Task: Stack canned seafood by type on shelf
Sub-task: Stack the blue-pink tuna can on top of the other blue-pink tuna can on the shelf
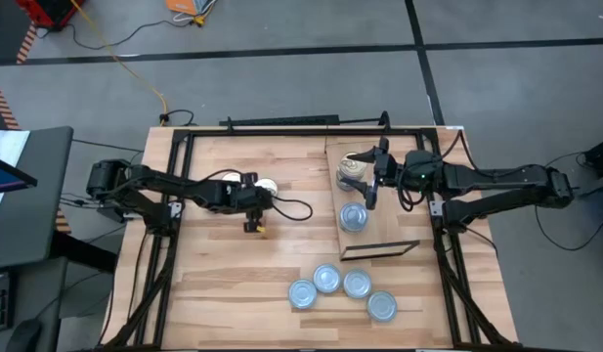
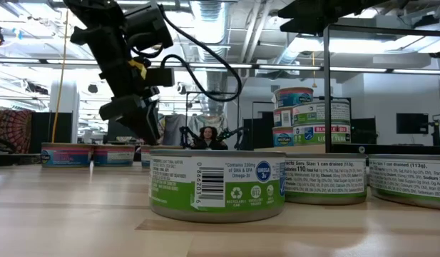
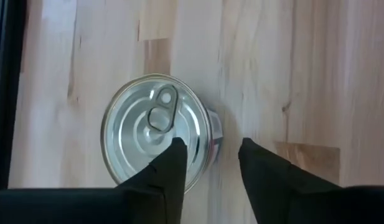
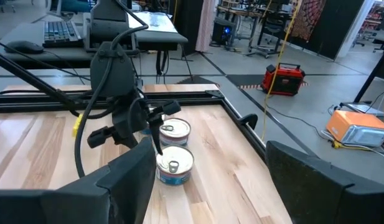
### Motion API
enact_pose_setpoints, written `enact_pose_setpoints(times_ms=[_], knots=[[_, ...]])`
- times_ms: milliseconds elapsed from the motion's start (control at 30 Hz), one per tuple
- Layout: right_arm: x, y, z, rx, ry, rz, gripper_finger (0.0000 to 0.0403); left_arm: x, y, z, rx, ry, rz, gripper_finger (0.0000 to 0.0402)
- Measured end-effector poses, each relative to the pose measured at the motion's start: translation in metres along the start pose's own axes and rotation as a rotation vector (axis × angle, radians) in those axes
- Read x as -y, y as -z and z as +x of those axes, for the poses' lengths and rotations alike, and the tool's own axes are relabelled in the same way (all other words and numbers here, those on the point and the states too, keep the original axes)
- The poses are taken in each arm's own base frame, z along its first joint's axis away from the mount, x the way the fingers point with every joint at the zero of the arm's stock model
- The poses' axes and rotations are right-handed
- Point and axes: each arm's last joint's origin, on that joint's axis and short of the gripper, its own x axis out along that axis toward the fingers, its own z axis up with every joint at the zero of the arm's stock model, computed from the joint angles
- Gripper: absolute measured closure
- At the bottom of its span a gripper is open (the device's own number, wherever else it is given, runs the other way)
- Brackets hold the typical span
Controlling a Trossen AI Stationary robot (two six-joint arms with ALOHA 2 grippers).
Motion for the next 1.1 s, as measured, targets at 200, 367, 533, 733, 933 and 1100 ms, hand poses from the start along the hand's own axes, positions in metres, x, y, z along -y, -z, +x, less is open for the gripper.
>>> enact_pose_setpoints(times_ms=[200,367,533,733,933,1100], knots=[[0.000,0.000,0.000,0.000,0.000,0.000,0.0077,0.004,0.015,0.011,0.005,-0.007,0.080,0.0270],[0.000,0.000,0.000,0.000,0.000,0.000,0.0077,0.013,0.022,0.011,-0.005,0.000,0.144,0.0331],[0.000,0.000,0.000,0.000,0.000,0.000,0.0077,0.016,0.023,0.009,-0.016,0.022,0.102,0.0393],[0.000,0.000,0.000,0.000,0.000,0.008,0.0077,0.017,0.025,0.009,-0.030,0.043,0.016,0.0400],[0.000,0.000,0.000,0.000,0.000,0.015,0.0077,0.018,0.026,0.009,-0.035,0.085,-0.052,0.0401],[0.000,0.000,0.000,0.000,0.000,0.018,0.0077,0.026,0.026,0.007,-0.035,0.156,-0.084,0.0401]])
